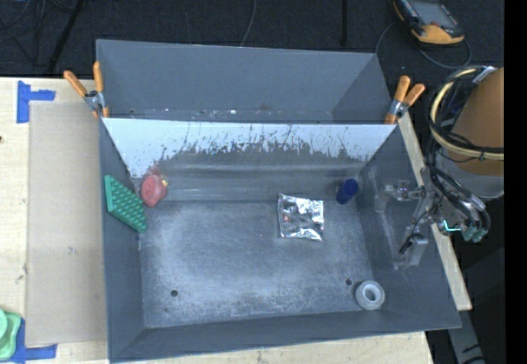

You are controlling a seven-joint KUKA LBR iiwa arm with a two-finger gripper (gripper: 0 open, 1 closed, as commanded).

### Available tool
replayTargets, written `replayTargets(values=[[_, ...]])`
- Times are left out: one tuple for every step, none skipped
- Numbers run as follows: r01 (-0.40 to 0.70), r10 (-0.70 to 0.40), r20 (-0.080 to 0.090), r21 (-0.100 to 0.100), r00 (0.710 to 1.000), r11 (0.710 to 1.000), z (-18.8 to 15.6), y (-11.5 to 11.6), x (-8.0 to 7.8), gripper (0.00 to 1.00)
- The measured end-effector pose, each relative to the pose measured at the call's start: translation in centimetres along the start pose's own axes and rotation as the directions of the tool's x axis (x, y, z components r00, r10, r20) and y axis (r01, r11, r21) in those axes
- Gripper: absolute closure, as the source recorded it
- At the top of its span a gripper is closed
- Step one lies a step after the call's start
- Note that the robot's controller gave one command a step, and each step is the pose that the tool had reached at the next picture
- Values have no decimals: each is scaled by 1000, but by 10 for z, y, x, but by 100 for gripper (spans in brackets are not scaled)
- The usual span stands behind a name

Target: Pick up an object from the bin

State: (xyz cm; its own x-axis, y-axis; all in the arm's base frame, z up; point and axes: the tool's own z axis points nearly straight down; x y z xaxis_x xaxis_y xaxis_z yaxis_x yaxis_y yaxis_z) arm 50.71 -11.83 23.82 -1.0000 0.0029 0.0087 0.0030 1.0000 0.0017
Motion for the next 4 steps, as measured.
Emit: replayTargets(values=[[-131, 131, 4, -1, 991, 991, 172, 68, -68, 0], [-91, 91, 8, 0, 996, 996, 137, 89, -51, 0], [-84, 84, 13, 2, 996, 996, 118, 74, -70, 0], [-124, 124, 5, 0, 992, 992, 171, 89, -76, 0]])
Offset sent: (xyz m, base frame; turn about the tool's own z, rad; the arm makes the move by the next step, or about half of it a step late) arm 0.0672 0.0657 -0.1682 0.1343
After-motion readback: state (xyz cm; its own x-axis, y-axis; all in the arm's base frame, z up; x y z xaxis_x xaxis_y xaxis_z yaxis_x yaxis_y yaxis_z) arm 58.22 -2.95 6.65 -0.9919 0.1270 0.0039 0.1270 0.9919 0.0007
